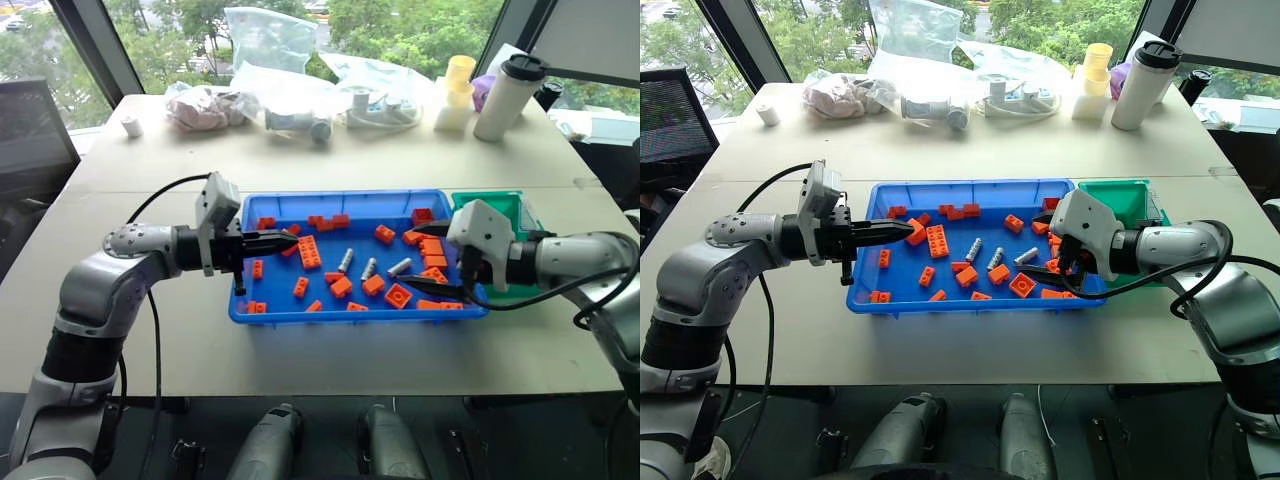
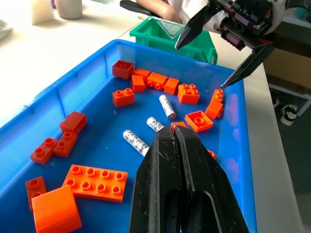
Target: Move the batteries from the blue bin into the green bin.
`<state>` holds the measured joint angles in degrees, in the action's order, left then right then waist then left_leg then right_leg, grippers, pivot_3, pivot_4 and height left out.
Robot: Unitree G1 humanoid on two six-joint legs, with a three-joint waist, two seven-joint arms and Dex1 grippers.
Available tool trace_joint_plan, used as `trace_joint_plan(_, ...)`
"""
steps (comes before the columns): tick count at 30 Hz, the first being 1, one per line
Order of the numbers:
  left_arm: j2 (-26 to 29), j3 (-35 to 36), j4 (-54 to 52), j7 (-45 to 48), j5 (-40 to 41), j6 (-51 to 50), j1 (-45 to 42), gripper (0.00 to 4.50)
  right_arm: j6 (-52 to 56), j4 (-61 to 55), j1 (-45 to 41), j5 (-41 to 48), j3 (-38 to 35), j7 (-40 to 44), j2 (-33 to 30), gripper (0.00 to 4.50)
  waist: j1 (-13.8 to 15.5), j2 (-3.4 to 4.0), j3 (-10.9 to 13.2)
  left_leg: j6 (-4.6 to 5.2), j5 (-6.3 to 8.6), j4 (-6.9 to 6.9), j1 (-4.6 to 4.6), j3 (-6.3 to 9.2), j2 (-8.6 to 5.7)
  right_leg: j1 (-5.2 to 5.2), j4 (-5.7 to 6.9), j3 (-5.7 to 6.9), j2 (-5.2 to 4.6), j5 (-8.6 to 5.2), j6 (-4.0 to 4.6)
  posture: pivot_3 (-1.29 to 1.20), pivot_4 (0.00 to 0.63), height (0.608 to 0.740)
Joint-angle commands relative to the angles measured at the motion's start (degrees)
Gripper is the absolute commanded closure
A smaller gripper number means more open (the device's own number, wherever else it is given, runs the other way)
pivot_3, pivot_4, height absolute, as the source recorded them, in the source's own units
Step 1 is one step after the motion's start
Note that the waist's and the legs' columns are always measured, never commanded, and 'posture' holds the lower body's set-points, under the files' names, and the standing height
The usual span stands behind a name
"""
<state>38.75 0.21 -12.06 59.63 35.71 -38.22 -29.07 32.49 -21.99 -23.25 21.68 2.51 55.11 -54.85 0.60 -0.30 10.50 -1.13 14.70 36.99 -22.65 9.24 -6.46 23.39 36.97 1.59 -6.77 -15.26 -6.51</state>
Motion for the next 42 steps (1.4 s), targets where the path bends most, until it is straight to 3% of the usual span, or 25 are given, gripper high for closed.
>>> trace_joint_plan(1,0.67,1.56,-0.66,0.2,0.29,0.96,-0.81,4.5,-4.48,2.44,-4.77,-2.84,2.79,3.59,0.13,0.05,-0.02,0.0,0.0,0.0,0.0,0.0,0.0,0.0,0.0,0.01,0.0,0.0,0.0,0.0,0.0,0.0,0.15,0.74)
trace_joint_plan(10,0.15,1.21,-0.83,-0.3,-0.22,1.41,-0.77,4.5,-25.07,28.75,-26.66,-19.53,21.48,17.22,9.62,0.05,-0.94,-0.02,0.03,-0.04,-0.02,-0.01,0.03,-0.03,0.01,0.02,0.03,0.03,0.06,0.01,-0.01,0.0,0.15,0.74)
trace_joint_plan(18,1.01,2.65,-3.64,-1.89,0.27,0.51,0.97,4.5,-45.32,61.03,-42.84,-31.68,29.13,18.56,24.53,0.05,-1.8,-0.05,0.08,-0.53,-0.31,-0.06,0.02,-0.02,0.02,0.13,0.11,-0.02,0.14,0.02,0.01,0.0,0.15,0.74)
trace_joint_plan(24,1.54,3.44,-5.96,-3.35,1.16,-0.39,2.56,4.5,-55.69,72.77,-46.12,-38.72,31.97,17.48,28.67,0.05,-1.42,-0.03,0.09,-0.58,-0.33,-0.1,0.02,0.02,0.01,0.14,0.11,-0.13,0.24,0.02,0.02,0.0,0.15,0.74)
trace_joint_plan(39,1.9,3.94,-6.36,-4.84,1.6,-0.23,4.05,4.5,-61.98,83.09,-48.57,-42.44,31.9,21.44,35.76,0.05,-2.07,-0.01,0.08,-0.71,-0.4,-0.18,0.22,-0.04,0.22,0.13,0.24,-0.33,0.51,0.09,0.14,0.0,0.15,0.74)
trace_joint_plan(42,1.83,4.19,-6.5,-5.09,1.49,0.16,4.67,4.5,-61.74,85.67,-49.39,-43.09,31.91,22.39,38.02,0.86,-2.12,-0.01,0.08,-0.72,-0.4,-0.19,0.23,-0.04,0.25,0.14,0.24,-0.34,0.55,0.11,0.16,0.0,0.15,0.74)
